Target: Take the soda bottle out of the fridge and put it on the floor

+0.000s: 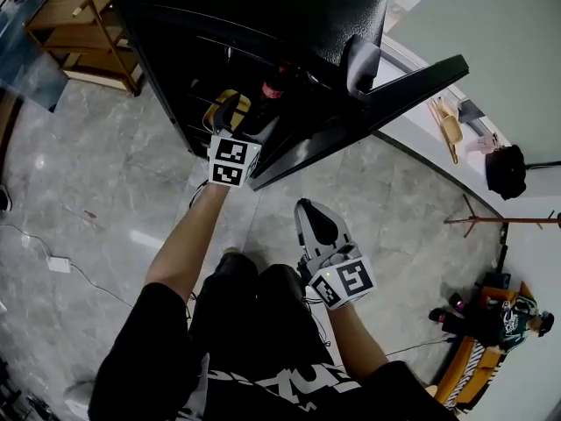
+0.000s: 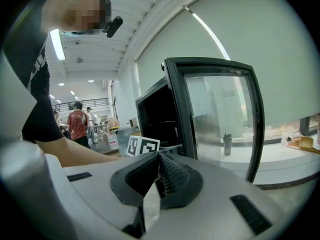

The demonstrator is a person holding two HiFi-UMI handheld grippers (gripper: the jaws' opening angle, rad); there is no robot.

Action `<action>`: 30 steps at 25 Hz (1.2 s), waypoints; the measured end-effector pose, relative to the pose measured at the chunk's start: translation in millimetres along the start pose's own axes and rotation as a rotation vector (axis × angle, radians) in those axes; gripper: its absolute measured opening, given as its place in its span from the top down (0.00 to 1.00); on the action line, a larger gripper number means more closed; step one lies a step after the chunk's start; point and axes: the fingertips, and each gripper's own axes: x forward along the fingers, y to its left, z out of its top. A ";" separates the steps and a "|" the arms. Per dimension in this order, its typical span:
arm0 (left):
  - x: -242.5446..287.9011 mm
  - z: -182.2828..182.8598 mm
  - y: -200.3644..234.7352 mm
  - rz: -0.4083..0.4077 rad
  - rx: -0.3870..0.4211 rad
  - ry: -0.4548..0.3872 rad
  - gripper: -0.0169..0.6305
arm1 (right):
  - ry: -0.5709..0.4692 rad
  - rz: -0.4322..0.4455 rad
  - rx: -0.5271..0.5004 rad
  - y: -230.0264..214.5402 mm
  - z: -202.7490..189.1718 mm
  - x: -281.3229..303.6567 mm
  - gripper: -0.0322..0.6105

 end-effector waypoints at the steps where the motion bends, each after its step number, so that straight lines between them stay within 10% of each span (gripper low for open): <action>1: 11.5 -3.5 0.7 -0.002 0.006 0.003 0.35 | 0.003 -0.005 0.004 -1.7 -2.9 0.3 0.91; 17: 115.6 -29.9 4.8 0.019 0.064 0.031 0.36 | 0.031 -0.064 0.007 -17.1 -29.4 -18.3 0.91; 30: 88.8 -28.3 5.3 0.067 0.067 0.053 0.49 | 0.042 -0.065 0.014 -34.5 -33.8 -35.5 0.91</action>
